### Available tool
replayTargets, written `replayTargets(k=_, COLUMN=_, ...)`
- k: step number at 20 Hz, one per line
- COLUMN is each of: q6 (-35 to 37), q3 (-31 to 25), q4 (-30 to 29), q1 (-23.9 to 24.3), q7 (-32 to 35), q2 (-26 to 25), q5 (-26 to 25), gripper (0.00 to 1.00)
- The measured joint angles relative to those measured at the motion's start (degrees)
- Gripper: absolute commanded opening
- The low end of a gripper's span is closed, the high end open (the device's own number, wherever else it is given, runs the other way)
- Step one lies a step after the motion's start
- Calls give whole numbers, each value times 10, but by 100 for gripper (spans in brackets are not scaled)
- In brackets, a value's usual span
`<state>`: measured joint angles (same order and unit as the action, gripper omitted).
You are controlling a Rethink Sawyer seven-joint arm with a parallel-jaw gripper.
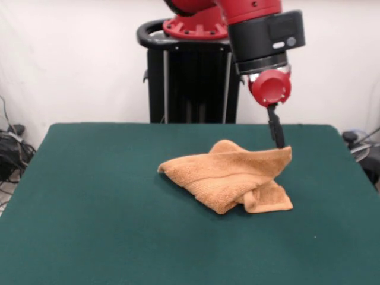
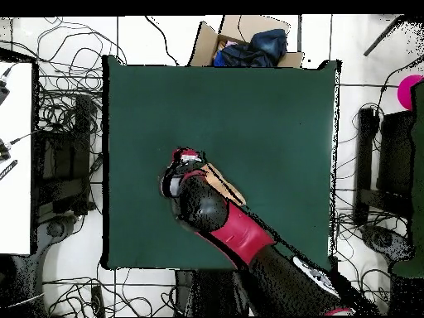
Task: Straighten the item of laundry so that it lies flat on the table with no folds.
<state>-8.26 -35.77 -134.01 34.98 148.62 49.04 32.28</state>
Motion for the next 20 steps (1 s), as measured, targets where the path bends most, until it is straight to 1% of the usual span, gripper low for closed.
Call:
replayTargets(k=6, q6=-13, q3=-30, q4=-3, q1=-1, q7=50, q2=-10, q5=-14, gripper=100)
replayTargets(k=8, q6=-13, q3=-30, q4=-3, q1=-5, q7=57, q2=-11, q5=-14, gripper=100)
replayTargets(k=13, q6=-13, q3=-29, q4=-3, q1=-26, q7=61, q2=-10, q5=-14, gripper=100)
replayTargets(k=20, q6=-13, q3=-19, q4=-3, q1=-67, q7=61, q2=-10, q5=-14, gripper=100)
